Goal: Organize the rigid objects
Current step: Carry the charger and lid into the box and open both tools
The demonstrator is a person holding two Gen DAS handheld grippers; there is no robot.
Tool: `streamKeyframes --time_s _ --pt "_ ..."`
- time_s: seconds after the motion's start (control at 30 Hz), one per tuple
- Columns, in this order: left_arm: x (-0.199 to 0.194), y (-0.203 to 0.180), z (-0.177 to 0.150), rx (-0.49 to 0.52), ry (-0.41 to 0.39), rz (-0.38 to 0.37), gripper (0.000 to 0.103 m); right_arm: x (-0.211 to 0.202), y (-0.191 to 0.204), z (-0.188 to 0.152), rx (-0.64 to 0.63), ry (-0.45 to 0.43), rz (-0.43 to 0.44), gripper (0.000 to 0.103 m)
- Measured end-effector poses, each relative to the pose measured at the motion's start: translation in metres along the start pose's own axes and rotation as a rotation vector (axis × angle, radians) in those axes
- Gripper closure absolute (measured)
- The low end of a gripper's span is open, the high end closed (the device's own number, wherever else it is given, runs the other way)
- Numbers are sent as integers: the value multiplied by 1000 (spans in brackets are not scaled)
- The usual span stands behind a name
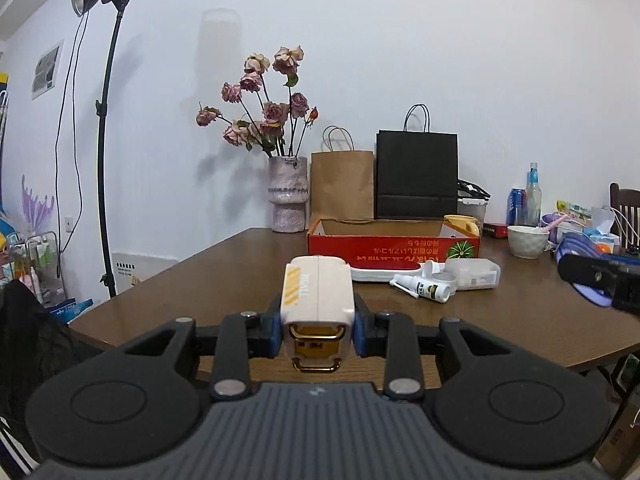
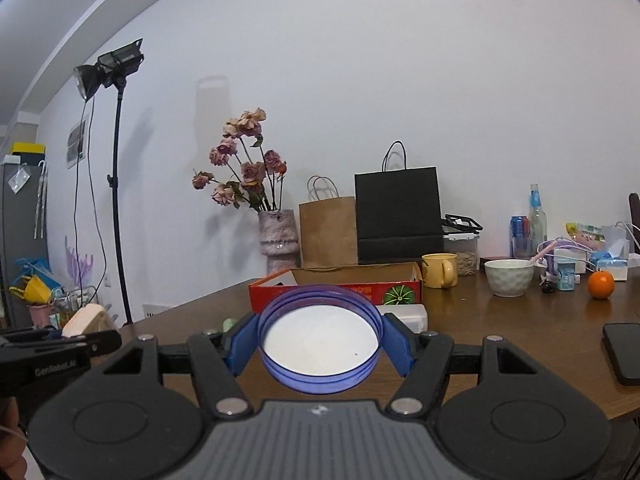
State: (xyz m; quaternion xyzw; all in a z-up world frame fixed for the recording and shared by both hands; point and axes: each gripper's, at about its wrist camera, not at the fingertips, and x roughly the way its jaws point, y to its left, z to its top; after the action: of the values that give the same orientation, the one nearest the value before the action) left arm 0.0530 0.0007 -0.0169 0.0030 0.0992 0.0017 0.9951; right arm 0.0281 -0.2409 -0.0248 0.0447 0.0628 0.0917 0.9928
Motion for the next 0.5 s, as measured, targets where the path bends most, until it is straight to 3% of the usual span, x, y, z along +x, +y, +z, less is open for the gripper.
streamKeyframes --time_s 0.23,0.5 --pt "12 -5 5 9 -33 -25 71 14 -4 1 -23 2 -14 38" --pt "68 -17 30 33 -55 -35 71 70 -32 22 28 27 -25 38"
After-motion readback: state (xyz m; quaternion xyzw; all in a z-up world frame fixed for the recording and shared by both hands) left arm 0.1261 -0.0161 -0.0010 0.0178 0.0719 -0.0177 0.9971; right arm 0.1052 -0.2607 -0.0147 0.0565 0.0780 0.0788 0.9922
